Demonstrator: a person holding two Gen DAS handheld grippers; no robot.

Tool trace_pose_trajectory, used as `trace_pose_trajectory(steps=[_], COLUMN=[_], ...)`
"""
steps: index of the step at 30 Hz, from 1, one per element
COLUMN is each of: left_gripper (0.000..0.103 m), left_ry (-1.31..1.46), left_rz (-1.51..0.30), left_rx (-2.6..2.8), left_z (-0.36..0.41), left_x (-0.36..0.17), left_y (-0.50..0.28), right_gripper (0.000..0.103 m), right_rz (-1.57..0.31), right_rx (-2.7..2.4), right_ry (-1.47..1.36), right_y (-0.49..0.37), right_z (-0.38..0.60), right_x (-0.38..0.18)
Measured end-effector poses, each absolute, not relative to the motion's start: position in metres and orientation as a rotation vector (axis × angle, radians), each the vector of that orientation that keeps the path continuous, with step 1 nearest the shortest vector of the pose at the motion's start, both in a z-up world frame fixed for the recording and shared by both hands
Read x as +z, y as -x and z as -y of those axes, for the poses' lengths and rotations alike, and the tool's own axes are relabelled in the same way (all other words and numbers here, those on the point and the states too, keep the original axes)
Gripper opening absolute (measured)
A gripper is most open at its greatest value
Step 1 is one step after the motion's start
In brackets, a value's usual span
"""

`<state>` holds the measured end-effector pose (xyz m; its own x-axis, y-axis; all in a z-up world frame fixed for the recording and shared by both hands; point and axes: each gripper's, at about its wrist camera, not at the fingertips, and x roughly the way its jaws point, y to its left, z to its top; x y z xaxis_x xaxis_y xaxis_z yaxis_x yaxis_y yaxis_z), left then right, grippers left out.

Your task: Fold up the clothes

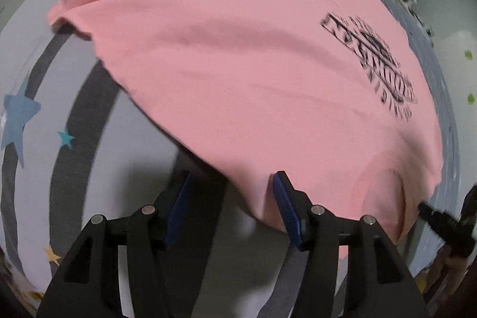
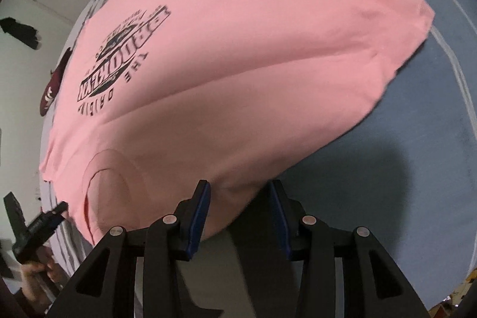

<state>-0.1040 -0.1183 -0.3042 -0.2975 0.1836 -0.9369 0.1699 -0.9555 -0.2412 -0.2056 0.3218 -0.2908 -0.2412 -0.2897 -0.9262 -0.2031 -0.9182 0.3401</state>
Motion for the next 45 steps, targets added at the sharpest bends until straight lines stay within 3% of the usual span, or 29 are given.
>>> trace_pose_trajectory(steps=[2,3,8,10,12,13,28,41,42,45], left_gripper=[0.044,0.034,0.024,0.01,0.003,0.003,0.002,0.002,0.005,0.027], left_ry=[1.831,1.82,1.819,1.816,1.821,1.821,1.889,2.036,2.038,2.088], left_rz=[0.414,0.384,0.354,0.342,0.298,0.287,0.231,0.235,0.235,0.248], left_rx=[2.475,2.472,2.485,2.494,2.501,2.502,2.437,2.353,2.349,2.32], left_z=[0.109,0.105,0.105,0.105,0.104,0.104,0.126,0.15,0.152,0.165], left_x=[-0.304,-0.303,-0.306,-0.304,-0.302,-0.301,-0.274,-0.279,-0.277,-0.271], left_y=[0.102,0.102,0.105,0.103,0.099,0.098,0.058,0.04,0.041,0.042], right_gripper=[0.039,0.039,0.039,0.035,0.015,0.005,0.004,0.004,0.004,0.011], right_rz=[0.61,0.606,0.58,0.595,0.584,0.587,0.481,0.397,0.386,0.344], right_rx=[-2.35,-2.347,-2.321,-2.308,-2.305,-2.299,-2.269,-2.141,-2.127,-2.082], right_ry=[-1.891,-1.888,-1.879,-1.871,-1.879,-1.886,-1.889,-2.052,-2.063,-2.095], right_y=[0.203,0.2,0.203,0.203,0.2,0.2,0.165,0.141,0.143,0.147], right_z=[-0.317,-0.314,-0.301,-0.297,-0.297,-0.298,-0.303,-0.295,-0.294,-0.293], right_x=[-0.29,-0.288,-0.289,-0.29,-0.291,-0.292,-0.263,-0.277,-0.28,-0.278])
